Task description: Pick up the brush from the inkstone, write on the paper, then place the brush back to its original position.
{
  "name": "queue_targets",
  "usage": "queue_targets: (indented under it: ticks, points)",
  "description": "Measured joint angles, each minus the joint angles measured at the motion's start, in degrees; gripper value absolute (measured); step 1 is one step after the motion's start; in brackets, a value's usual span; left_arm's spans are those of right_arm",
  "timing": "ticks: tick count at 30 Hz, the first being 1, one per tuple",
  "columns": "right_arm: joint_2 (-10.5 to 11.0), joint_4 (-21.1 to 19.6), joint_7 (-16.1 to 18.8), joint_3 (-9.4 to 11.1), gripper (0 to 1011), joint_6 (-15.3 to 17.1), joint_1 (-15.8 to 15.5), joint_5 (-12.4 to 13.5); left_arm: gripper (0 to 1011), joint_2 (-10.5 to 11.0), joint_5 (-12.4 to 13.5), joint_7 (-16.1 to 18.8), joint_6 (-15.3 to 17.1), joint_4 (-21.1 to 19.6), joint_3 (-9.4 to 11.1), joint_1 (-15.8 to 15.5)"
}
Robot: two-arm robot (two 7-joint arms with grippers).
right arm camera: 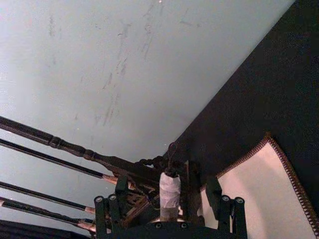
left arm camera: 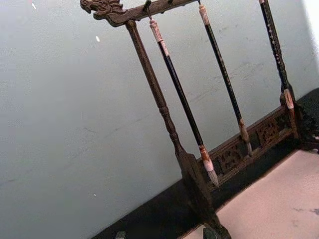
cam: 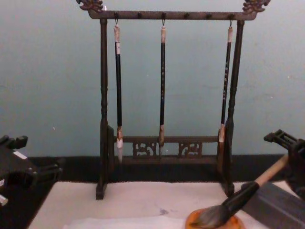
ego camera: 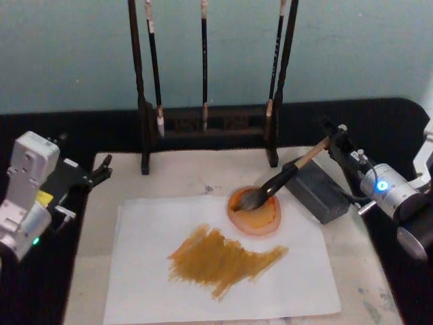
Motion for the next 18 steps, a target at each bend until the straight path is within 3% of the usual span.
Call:
queue_targets:
  ticks: [8,18]
  points:
    - [0.0,-0.14,-0.11,0.05,926,0.1,-0.09,0.0,1010,0.0,0.0,0.0,0.0,0.0,0.0,0.0]
    - [0.0,-0.22,-0.16,0.1,645,0.15,-0.13,0.0,1010,0.0,0.0,0.0,0.0,0.0,0.0,0.0]
